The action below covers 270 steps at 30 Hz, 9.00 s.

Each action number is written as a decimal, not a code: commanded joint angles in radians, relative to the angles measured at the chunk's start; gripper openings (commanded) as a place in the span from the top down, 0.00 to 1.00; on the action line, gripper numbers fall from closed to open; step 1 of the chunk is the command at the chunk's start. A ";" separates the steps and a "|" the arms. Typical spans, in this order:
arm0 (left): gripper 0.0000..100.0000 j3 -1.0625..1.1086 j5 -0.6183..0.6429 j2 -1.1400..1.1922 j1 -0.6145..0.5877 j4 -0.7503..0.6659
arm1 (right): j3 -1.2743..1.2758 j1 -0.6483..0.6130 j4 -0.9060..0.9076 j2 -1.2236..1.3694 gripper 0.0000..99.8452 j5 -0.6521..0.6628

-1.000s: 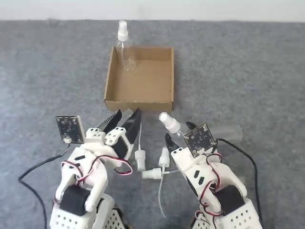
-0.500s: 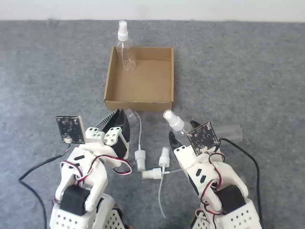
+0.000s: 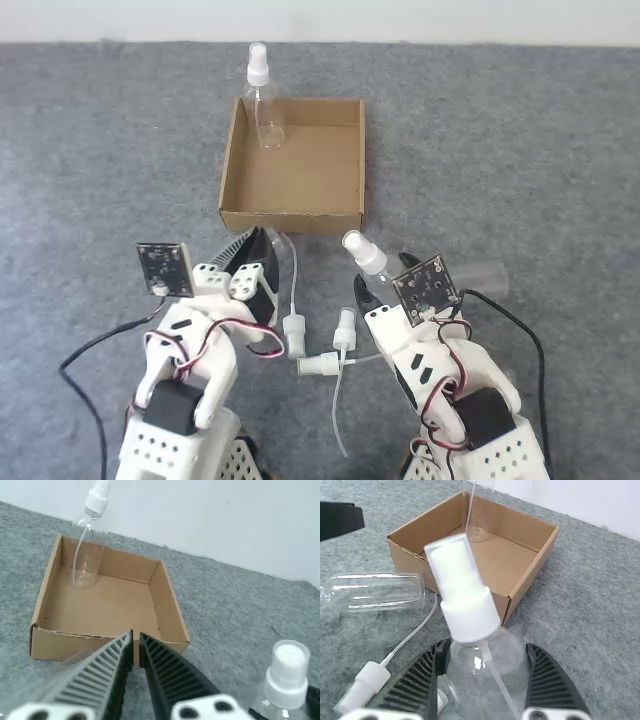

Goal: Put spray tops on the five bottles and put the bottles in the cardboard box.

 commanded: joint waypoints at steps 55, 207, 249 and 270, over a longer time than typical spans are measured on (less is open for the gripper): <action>0.99 0.082 -0.094 -0.015 -0.003 -0.080 | -0.163 0.016 -0.636 -0.005 0.90 -0.068; 0.99 0.053 -0.094 -0.015 -0.064 -0.080 | -1.401 0.039 -1.595 2.347 0.90 -0.218; 0.99 0.053 -0.091 -0.015 -0.066 -0.080 | -1.606 0.067 -1.549 2.569 0.90 -0.374; 0.99 0.058 -0.094 -0.015 -0.066 -0.078 | -1.695 0.077 -1.483 2.631 0.89 -0.315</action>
